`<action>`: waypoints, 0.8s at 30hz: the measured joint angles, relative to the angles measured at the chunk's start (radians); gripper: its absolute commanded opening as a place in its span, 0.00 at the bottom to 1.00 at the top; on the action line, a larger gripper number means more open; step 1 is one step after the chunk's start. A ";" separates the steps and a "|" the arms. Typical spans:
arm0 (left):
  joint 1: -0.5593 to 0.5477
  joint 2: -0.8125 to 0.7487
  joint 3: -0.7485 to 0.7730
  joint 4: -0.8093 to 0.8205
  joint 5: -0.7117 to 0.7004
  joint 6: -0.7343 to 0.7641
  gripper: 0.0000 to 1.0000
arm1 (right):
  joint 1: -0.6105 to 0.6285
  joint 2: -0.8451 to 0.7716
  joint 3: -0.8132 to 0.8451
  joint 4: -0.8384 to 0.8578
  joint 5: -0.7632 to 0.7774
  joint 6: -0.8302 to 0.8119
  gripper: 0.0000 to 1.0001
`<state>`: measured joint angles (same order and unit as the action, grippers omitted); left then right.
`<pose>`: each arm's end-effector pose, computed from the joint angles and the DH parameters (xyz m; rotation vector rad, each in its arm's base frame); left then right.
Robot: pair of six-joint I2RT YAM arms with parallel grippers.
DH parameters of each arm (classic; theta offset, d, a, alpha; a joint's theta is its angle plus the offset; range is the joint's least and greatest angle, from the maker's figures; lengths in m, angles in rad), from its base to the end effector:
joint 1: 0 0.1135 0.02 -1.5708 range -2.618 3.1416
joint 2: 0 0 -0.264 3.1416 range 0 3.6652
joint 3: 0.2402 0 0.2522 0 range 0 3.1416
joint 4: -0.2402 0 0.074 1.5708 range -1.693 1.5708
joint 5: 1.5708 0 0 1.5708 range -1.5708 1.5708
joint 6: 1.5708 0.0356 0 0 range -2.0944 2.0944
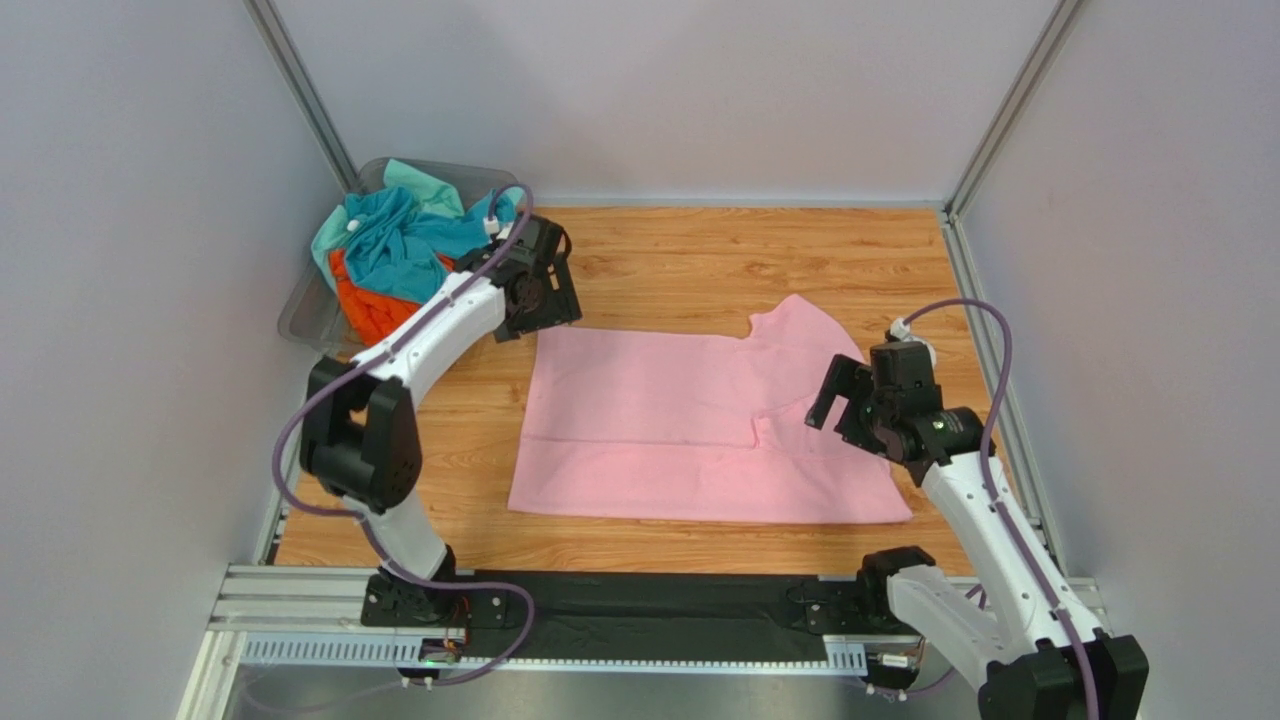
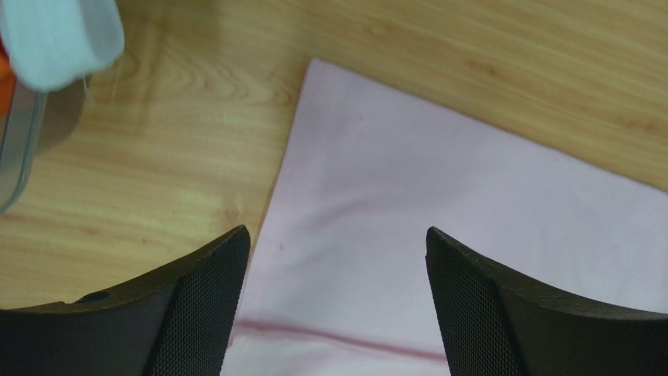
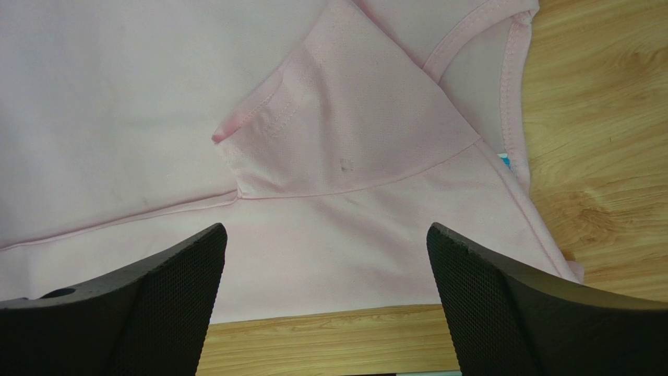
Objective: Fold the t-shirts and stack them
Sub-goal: Fold the tshirt
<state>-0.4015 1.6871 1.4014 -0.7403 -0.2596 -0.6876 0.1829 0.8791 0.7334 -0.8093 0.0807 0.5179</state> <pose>0.3338 -0.1318 0.2715 -0.4545 2.5051 -0.0841 0.1637 0.0274 0.2512 0.4539 2.4898 0.1803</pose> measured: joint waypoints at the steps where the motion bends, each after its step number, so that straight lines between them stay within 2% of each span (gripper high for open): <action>1: 0.015 0.051 0.038 0.004 0.004 0.010 0.84 | 0.000 0.011 0.000 0.003 -0.002 -0.002 1.00; 8: 0.069 0.285 0.208 0.003 0.011 0.064 0.72 | 0.000 0.079 0.000 0.047 -0.022 -0.021 1.00; 14: 0.090 0.394 0.263 0.004 0.014 0.068 0.61 | 0.000 0.133 0.000 0.070 -0.030 -0.031 1.00; 18: 0.106 0.453 0.276 0.004 0.018 0.066 0.60 | 0.000 0.144 0.000 0.081 -0.030 -0.038 1.00; 24: 0.122 0.491 0.303 0.004 0.022 0.062 0.51 | 0.000 0.150 0.000 0.092 -0.030 -0.042 1.00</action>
<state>-0.2794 2.1784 1.7046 -0.7361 -0.2375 -0.6258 0.1829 1.0290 0.7334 -0.7170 0.0505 0.4763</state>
